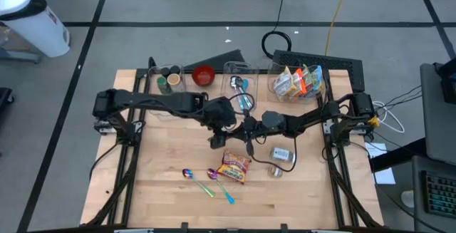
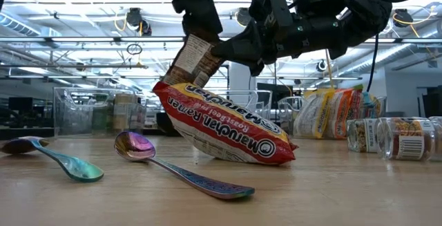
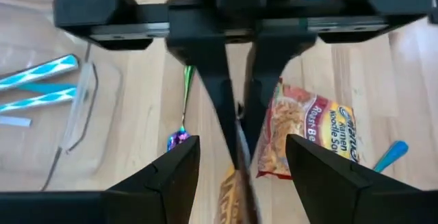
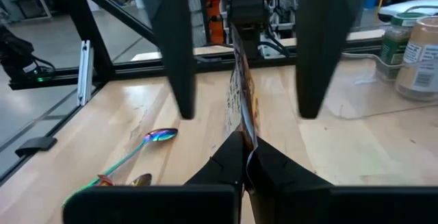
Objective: Pick & Place Food Item
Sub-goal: Put the orange seasoning pack into the left transparent bin
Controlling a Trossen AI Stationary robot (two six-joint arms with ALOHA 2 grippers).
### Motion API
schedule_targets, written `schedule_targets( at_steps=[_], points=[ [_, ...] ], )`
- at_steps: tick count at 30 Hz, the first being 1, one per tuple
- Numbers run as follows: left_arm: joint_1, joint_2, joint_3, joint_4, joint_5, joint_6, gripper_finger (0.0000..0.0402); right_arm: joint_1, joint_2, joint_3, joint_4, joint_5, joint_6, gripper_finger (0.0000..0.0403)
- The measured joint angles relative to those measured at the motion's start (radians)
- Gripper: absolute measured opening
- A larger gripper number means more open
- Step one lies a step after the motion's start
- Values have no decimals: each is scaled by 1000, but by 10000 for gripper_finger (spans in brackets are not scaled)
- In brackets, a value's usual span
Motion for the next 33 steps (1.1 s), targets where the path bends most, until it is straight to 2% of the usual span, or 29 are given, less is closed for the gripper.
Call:
schedule_targets(
  at_steps=[9, 12, 15, 20, 21, 27, 33],
  points=[
    [0, 1, 4, -79, 0, -8, 224, 0, 0, 0, 17, 0, 0, 0],
    [0, 1, 4, -92, 0, -20, 205, 0, 0, 0, 18, 0, 0, 0],
    [0, 1, 4, -92, 0, -10, 156, 0, 0, 0, 20, 0, 0, 0],
    [0, 1, 3, -89, 2, 41, 30, 4, 0, 0, 21, -22, 7, 0],
    [-1, 1, 3, -88, 3, 50, 15, 4, 0, 0, 21, -23, 7, 0],
    [-1, 1, 3, -92, 0, 76, 5, 4, 0, 0, 20, -24, 8, 11],
    [8, -44, 2, -121, 3, 62, 4, 4, 0, 1, 12, -26, 3, 59]
  ],
)
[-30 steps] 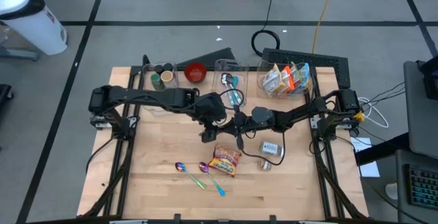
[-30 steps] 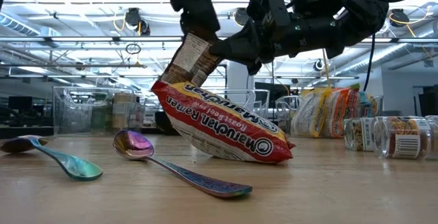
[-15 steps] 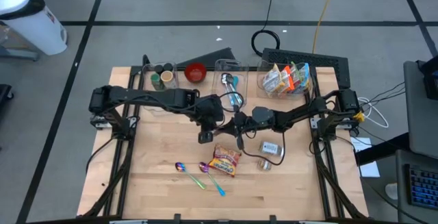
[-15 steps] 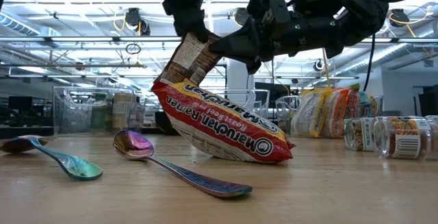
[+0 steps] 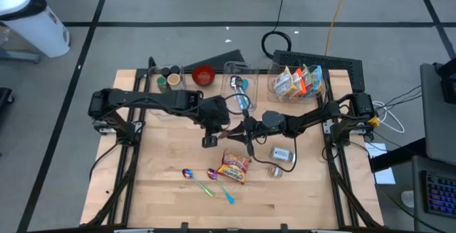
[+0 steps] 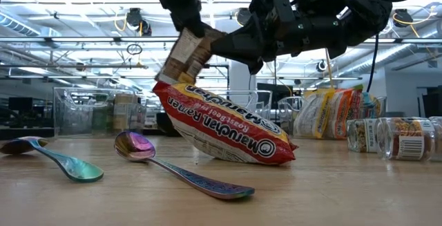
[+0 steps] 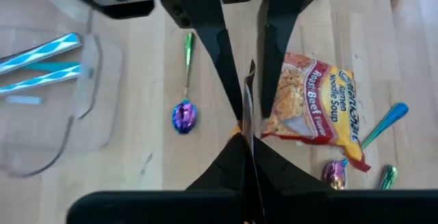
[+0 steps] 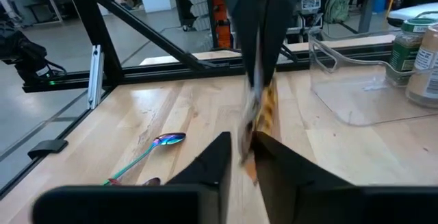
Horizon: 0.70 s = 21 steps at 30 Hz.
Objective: Pick & Place Food Item
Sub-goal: Put the orange seasoning pack into the left transparent bin
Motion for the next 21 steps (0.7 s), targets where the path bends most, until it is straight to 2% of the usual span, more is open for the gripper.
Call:
schedule_targets(
  at_steps=[7, 13, 16, 21],
  points=[
    [30, -127, 0, -102, -35, -2, 2, 0, 0, 0, -21, 0, 9, 119],
    [51, -294, -30, -137, -101, -4, 2, -2, 0, 0, -23, 2, 16, 138],
    [63, -394, -103, -112, -131, -16, 1, -2, 0, 0, -22, 2, 16, 138],
    [80, -620, -350, 57, -154, -68, 1, -2, 0, 0, -22, 3, 15, 134]
  ],
)
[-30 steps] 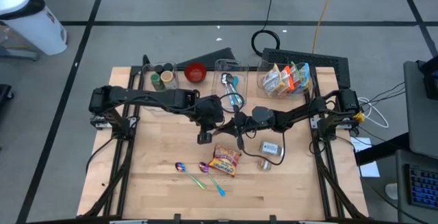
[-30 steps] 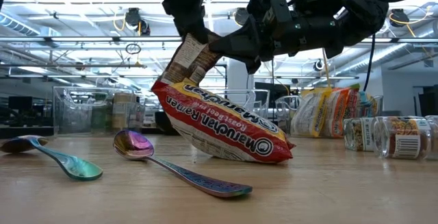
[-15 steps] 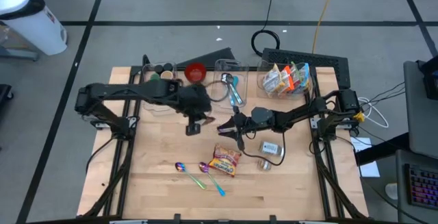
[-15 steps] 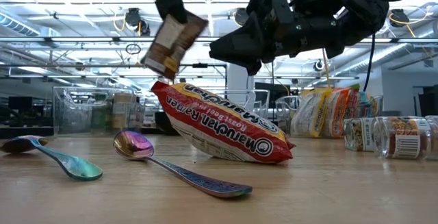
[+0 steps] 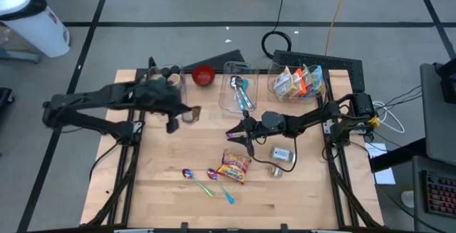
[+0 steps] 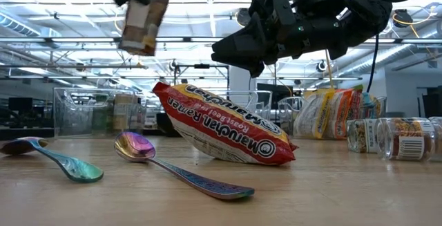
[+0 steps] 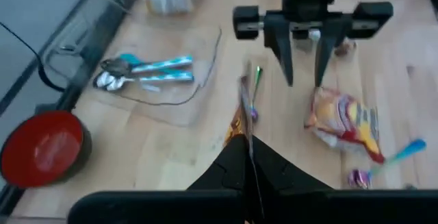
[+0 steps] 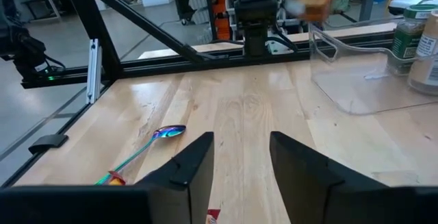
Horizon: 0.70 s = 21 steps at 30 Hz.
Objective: Pick & Place Food Item
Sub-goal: Put the orange seasoning pack into the left transparent bin
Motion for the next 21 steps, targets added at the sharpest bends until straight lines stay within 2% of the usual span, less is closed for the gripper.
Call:
schedule_targets(
  at_steps=[4, 9, 16, 21],
  points=[
    [5, -181, -218, 127, -4, -52, 1, -1, 0, 0, 1, 1, 0, 133],
    [5, -361, -380, 122, -98, -115, 1, -1, 0, -1, 0, 3, 0, 136],
    [5, -548, -460, 131, -240, -141, 1, -1, 0, -1, 0, 5, 0, 132],
    [5, -602, -469, 83, -467, -208, 1, -1, 0, -1, 0, 5, 0, 131]
  ],
)
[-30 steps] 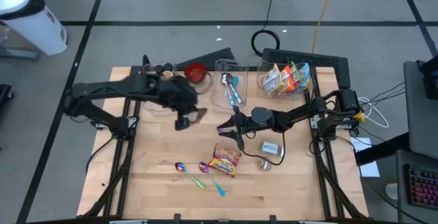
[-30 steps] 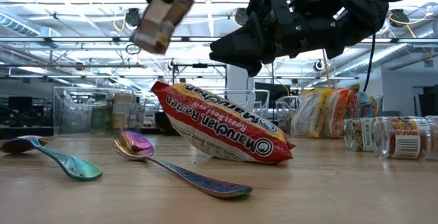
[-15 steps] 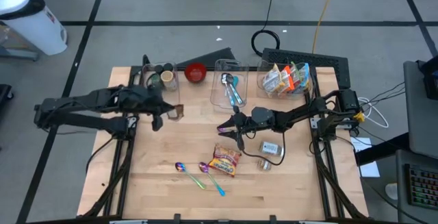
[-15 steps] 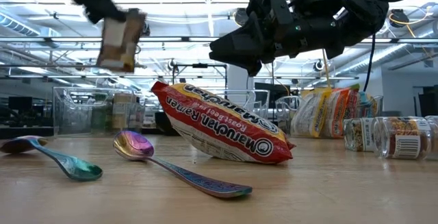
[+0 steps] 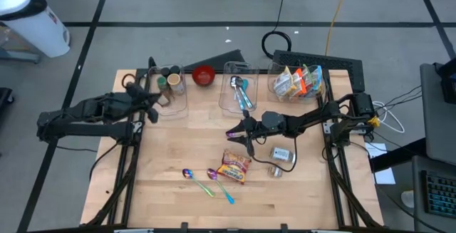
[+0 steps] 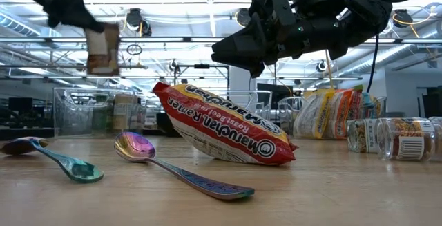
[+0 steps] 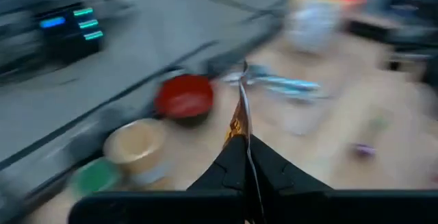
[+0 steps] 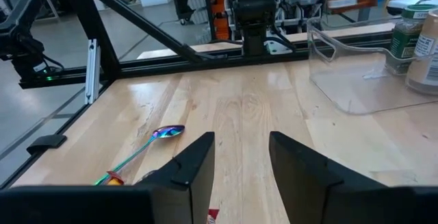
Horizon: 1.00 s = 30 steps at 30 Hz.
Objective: Pick & Place Food Item
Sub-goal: Put the orange seasoning pack into the left transparent bin
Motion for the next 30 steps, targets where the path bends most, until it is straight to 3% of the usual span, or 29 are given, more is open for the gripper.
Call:
schedule_targets(
  at_steps=[5, 9, 16, 23, 30],
  points=[
    [0, -1, -2, -176, -313, -286, 0, 0, 0, 0, 0, 0, 0, 130],
    [0, 18, -2, -281, -455, -516, 0, 0, 0, 0, 0, 0, 0, 130],
    [11, 110, -2, -283, -561, -635, 0, 0, 0, 0, 0, 3, 0, 130],
    [108, 237, -2, -274, -622, -679, 0, 0, 0, 0, 7, 3, 10, 130],
    [221, 365, -2, -145, -620, -579, 0, 0, 0, 0, 7, 3, 11, 130]
  ],
)
